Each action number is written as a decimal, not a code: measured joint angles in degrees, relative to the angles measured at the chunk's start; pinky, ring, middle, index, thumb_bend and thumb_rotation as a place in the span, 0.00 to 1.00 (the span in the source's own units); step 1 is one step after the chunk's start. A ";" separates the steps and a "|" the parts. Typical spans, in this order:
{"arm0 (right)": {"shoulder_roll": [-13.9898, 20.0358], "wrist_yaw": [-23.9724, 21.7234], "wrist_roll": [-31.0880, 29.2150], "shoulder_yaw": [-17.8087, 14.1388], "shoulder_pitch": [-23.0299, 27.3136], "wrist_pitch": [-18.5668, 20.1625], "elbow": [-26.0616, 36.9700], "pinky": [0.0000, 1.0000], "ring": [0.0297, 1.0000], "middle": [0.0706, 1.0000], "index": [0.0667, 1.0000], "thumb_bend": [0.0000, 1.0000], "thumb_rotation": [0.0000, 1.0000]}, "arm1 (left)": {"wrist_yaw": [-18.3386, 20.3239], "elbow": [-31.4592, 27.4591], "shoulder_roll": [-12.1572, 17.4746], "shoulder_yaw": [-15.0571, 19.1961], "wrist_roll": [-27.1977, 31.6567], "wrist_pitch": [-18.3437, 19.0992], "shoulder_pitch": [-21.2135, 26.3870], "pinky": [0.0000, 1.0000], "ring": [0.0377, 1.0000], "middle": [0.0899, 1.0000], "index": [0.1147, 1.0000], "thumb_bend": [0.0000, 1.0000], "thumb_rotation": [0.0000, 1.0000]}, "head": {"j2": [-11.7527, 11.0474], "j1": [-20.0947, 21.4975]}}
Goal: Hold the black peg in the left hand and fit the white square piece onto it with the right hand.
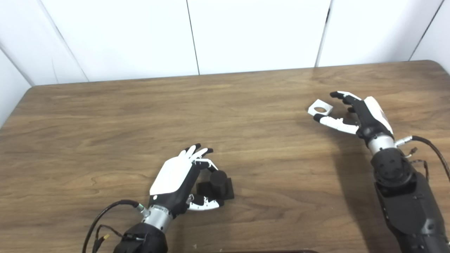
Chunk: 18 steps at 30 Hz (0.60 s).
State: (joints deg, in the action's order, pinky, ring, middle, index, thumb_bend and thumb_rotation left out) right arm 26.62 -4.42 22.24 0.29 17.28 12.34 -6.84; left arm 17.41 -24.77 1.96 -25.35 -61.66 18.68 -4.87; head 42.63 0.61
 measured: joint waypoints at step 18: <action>2.58 -0.35 4.14 3.93 4.76 -1.02 -4.90 0.92 0.98 0.94 0.82 0.79 0.48 | -0.53 0.19 -0.06 -0.10 -0.01 0.02 0.01 1.00 1.00 0.91 0.43 0.52 0.06 | -0.26 -0.09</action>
State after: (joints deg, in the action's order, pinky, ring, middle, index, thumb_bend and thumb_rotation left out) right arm 29.20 -4.77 26.38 4.22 22.04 11.31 -11.74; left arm 16.88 -24.58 1.90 -25.45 -61.67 18.70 -4.87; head 42.36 0.53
